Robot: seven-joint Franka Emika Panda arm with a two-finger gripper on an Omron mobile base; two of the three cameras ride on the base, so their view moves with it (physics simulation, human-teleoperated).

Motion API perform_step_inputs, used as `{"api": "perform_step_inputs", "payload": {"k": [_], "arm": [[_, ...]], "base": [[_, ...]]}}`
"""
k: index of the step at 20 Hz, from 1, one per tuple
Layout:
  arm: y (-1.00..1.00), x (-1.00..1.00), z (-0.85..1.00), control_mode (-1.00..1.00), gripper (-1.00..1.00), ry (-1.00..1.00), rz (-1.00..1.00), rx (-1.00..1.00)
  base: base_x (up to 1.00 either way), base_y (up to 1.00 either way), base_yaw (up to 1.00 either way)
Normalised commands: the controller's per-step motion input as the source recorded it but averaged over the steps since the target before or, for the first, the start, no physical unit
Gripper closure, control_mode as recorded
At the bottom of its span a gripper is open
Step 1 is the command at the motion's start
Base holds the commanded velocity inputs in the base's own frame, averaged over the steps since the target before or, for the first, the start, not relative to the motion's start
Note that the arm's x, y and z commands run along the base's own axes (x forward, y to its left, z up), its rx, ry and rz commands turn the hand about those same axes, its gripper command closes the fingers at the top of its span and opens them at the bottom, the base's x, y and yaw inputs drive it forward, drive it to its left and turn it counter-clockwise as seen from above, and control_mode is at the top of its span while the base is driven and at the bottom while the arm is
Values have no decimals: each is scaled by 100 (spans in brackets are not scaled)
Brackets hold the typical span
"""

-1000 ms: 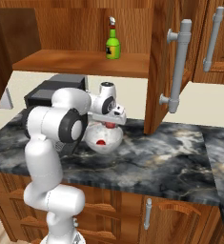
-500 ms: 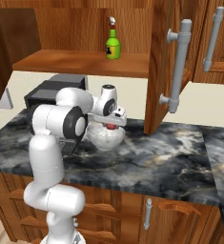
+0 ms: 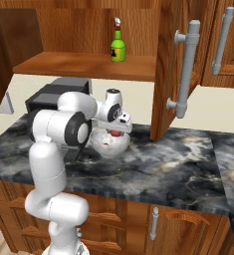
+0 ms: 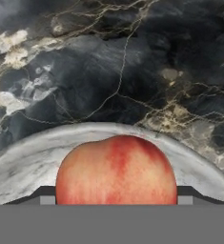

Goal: Open the cabinet. Pick the apple and peach from the cabinet and place them into the bowl. Then close the cabinet.

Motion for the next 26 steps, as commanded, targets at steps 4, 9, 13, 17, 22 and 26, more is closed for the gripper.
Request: {"api": "perform_step_inputs", "payload": {"k": [4,9,13,17,22,26], "arm": [[7,-72,0,-100,100,-6,0,0],[20,-19,0,-100,100,0,4,0],[2,0,0,-100,100,0,1,0],[1,-2,0,-100,100,0,1,0],[0,0,0,-100,-100,0,0,0],[0,-11,9,-100,-100,-2,0,0]], "base": [[0,0,0],[0,0,0],[0,0,0],[0,0,0],[0,0,0],[0,0,0]]}}
